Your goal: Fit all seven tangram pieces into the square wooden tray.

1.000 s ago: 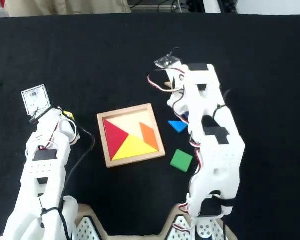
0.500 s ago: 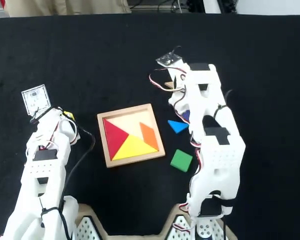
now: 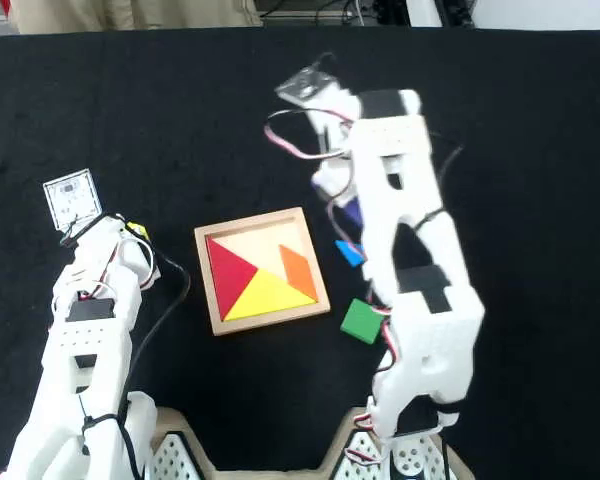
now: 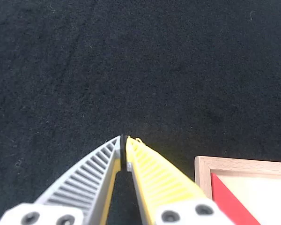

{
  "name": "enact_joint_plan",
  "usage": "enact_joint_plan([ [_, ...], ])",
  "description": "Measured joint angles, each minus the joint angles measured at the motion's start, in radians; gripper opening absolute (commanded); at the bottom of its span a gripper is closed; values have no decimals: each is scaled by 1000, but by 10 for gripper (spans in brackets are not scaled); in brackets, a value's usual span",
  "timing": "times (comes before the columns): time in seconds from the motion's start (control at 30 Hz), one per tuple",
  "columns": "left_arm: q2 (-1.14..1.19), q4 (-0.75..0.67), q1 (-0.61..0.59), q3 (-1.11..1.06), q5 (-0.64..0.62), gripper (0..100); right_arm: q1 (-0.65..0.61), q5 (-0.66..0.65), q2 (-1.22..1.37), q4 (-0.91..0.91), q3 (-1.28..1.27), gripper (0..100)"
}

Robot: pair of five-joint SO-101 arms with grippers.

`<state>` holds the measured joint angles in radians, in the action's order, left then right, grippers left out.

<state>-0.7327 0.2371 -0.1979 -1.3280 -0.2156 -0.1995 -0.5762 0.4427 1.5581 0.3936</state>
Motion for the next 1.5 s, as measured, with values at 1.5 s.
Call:
enact_joint_plan([
  [1.5, 0, 0, 0, 0, 0, 30, -192, -21, 184, -150, -49, 117],
])
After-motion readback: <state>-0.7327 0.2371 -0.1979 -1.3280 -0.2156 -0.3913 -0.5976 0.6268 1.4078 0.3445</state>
